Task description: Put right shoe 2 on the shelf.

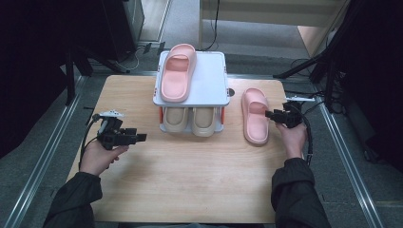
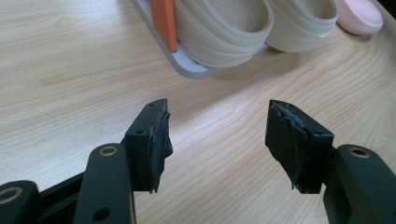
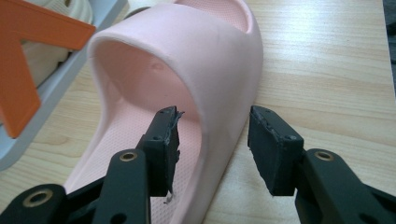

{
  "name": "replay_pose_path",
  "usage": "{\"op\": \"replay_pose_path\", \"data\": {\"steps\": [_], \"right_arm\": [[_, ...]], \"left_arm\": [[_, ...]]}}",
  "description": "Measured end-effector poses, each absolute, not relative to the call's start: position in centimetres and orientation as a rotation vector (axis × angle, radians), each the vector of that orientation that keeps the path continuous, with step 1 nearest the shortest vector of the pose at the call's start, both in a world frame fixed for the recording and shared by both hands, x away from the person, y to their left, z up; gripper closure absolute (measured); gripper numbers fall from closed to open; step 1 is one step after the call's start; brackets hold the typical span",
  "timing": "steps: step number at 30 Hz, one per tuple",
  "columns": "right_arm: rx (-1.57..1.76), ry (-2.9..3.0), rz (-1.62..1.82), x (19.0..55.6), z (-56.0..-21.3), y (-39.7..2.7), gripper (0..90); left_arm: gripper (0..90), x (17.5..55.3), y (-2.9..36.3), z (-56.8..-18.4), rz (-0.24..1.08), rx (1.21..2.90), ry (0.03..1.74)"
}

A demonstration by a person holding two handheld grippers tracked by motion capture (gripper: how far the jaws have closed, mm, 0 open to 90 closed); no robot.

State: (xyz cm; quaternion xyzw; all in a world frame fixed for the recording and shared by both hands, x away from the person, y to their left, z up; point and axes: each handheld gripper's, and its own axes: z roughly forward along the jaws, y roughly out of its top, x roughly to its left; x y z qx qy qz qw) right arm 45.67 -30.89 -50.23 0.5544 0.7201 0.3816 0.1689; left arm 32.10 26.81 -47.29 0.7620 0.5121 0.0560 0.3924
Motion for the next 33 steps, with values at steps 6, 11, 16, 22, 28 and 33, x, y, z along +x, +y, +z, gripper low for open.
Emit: {"op": "replay_pose_path", "data": {"steps": [6,11,16,22,28,33], "right_arm": [[1.594,2.043,1.083,46.5,-50.6,-30.5,53.7],[1.605,2.060,1.056,47.1,-51.2,-30.0,55.7],[1.599,2.065,1.026,47.4,-51.4,-29.5,59.5],[1.635,2.041,1.040,47.4,-51.5,-29.9,68.1],[1.666,2.042,1.048,47.4,-51.4,-29.9,73.6],[1.655,2.046,1.009,47.2,-51.1,-29.7,78.1]], "left_arm": [[39.9,31.6,27.1,-47.4,0.145,1.925,1.322],[39.9,31.4,27.2,-47.5,0.148,1.923,1.323],[39.9,31.5,27.4,-47.6,0.144,1.923,1.327],[39.9,31.5,27.3,-47.6,0.144,1.925,1.326],[39.9,31.6,27.2,-47.7,0.138,1.932,1.325],[39.9,31.7,27.1,-47.7,0.138,1.936,1.323]]}}
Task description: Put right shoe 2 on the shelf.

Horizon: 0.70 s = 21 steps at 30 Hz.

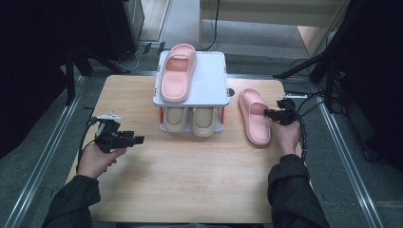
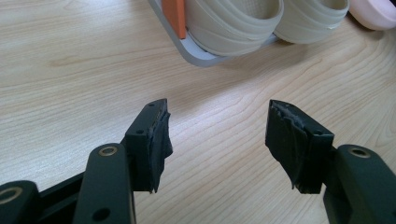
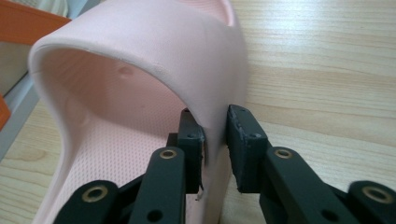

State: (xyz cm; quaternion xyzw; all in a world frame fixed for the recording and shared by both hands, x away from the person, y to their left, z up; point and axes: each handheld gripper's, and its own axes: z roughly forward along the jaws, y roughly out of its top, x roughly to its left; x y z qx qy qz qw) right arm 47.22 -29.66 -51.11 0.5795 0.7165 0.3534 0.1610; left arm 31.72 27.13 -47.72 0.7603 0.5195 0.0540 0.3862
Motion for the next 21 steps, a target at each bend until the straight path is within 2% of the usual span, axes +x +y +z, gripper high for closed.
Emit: {"op": "replay_pose_path", "data": {"steps": [7,21], "right_arm": [[1.698,2.038,0.997,47.02,-50.79,-29.81,83.6],[1.762,2.045,0.977,46.48,-50.18,-29.72,84.3]], "left_arm": [[39.9,31.92,27.08,-47.82,0.133,1.940,1.324],[39.9,32.67,26.51,-47.88,0.116,1.957,1.304]]}}
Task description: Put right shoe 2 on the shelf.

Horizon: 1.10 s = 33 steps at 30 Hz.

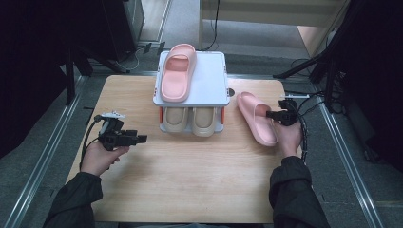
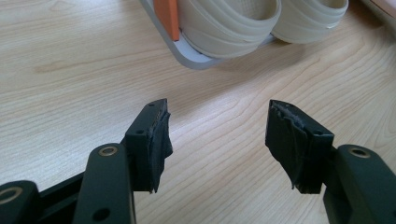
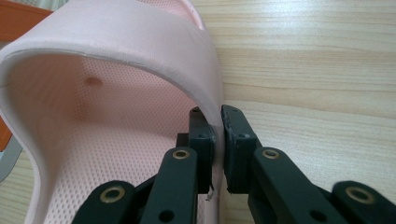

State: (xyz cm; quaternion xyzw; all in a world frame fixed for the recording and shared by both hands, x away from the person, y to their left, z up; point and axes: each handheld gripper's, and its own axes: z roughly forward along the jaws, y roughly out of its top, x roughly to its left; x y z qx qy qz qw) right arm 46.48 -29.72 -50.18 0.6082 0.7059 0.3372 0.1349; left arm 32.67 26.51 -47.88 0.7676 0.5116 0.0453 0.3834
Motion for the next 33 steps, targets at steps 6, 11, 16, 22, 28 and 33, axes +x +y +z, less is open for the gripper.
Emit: {"op": "replay_pose_path", "data": {"steps": [6,11,16,22,28,33], "right_arm": [[1.750,2.037,0.931,46.6,-49.5,-29.4,84.3],[1.740,2.044,0.944,46.6,-48.5,-28.9,84.3],[1.743,2.048,0.937,46.6,-47.2,-28.6,84.3],[1.748,2.041,0.959,46.6,-45.3,-28.7,84.3],[1.728,2.048,0.958,46.7,-43.2,-28.5,84.3],[1.701,2.063,0.953,47.0,-41.3,-28.2,84.3]], "left_arm": [[39.9,33.1,26.3,-47.9,0.104,1.960,1.301],[40.0,33.4,26.1,-47.9,0.100,1.953,1.292],[40.0,33.8,26.0,-47.9,0.087,1.956,1.288],[39.9,34.3,25.6,-48.0,0.065,1.966,1.286],[40.0,34.6,25.4,-48.0,0.061,1.971,1.283],[40.3,34.7,25.5,-48.1,0.052,1.972,1.267]]}}
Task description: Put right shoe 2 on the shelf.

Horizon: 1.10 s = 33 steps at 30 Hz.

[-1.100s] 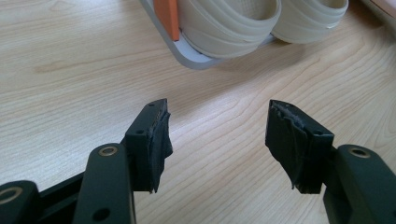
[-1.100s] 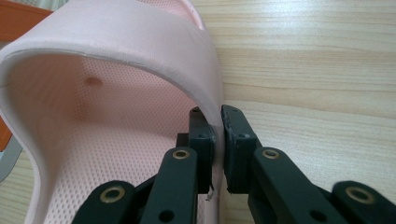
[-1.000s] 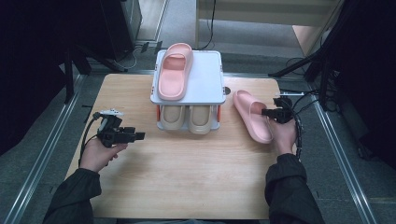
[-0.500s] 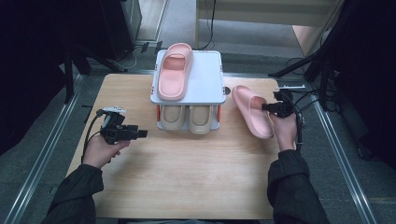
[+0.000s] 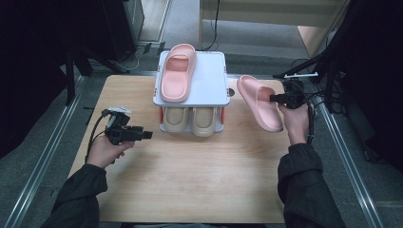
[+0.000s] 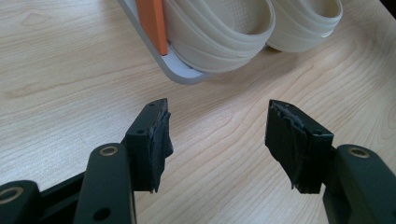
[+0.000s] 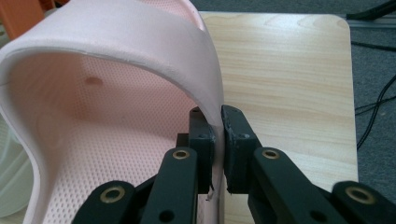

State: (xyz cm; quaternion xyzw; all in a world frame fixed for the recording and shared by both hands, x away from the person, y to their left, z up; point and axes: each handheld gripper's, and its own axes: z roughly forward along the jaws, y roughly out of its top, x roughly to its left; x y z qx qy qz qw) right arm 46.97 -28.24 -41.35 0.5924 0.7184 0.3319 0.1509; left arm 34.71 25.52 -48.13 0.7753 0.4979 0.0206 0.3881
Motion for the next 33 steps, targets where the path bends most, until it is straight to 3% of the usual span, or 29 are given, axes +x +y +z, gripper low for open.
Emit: {"op": "replay_pose_path", "data": {"steps": [22,33], "right_arm": [[1.547,2.114,0.921,49.6,-32.9,-24.0,84.2],[1.508,2.156,0.879,51.4,-32.2,-20.1,83.3]], "left_arm": [[40.2,34.3,25.7,-47.9,0.063,1.965,1.251],[40.4,34.3,25.4,-47.9,0.067,1.978,1.233]]}}
